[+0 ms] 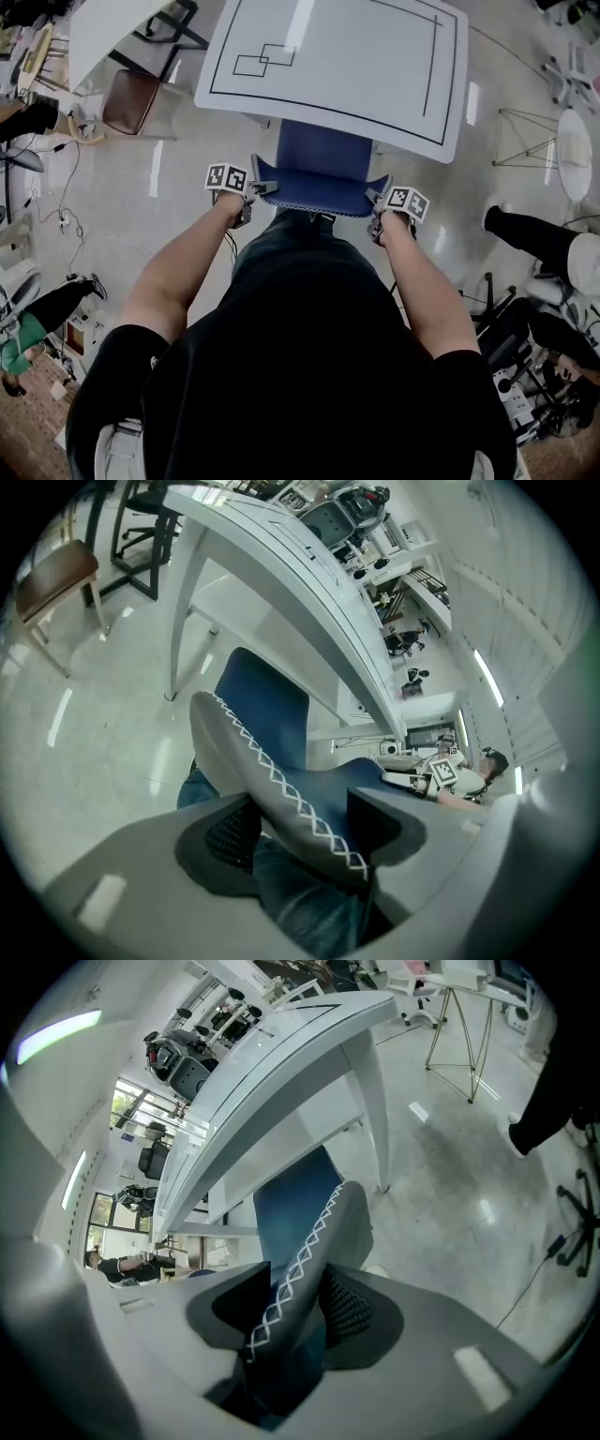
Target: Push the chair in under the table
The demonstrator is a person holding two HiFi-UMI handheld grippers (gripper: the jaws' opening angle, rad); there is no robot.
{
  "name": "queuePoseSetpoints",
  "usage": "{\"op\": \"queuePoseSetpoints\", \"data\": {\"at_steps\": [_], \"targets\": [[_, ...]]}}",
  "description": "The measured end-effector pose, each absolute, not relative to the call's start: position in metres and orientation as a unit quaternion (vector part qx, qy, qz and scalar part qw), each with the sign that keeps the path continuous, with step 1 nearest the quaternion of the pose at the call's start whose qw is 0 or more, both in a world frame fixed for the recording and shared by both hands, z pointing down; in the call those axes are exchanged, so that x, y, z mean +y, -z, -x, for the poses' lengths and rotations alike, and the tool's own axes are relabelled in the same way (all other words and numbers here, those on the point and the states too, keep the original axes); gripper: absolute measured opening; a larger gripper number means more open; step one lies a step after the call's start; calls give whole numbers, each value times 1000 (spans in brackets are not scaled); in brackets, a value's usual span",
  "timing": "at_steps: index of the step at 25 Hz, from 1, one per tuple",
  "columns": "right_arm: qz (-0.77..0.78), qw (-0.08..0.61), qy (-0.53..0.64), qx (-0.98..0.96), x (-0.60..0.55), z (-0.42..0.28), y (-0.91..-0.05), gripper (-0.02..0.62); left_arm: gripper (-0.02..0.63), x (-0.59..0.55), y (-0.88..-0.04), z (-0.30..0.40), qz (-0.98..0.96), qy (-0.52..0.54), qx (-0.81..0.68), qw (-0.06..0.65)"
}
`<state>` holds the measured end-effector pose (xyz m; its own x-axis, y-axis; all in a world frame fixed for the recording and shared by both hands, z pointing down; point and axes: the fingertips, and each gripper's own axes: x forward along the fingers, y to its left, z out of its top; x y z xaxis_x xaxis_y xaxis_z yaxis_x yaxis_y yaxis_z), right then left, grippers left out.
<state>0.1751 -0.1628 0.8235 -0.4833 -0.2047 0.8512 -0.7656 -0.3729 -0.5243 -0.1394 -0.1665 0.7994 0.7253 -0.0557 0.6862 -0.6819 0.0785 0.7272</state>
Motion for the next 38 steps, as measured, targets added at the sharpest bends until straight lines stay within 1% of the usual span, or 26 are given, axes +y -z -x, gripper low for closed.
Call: {"op": "queuePoseSetpoints", "data": {"at_steps": [13,32,38], "targets": [[-483,181,-688,-511,-226,-165,-817,196,410,-243,-794,148,-644,-239,-277,672],[-503,161,-679,-511,-285,-158,-829,195,408,-312,-808,157,-652,-234,-288,662],[-507,164,-674,-512,-292,-160,-833,195,408,-316,-812,155,-654,-239,-288,657]]}}
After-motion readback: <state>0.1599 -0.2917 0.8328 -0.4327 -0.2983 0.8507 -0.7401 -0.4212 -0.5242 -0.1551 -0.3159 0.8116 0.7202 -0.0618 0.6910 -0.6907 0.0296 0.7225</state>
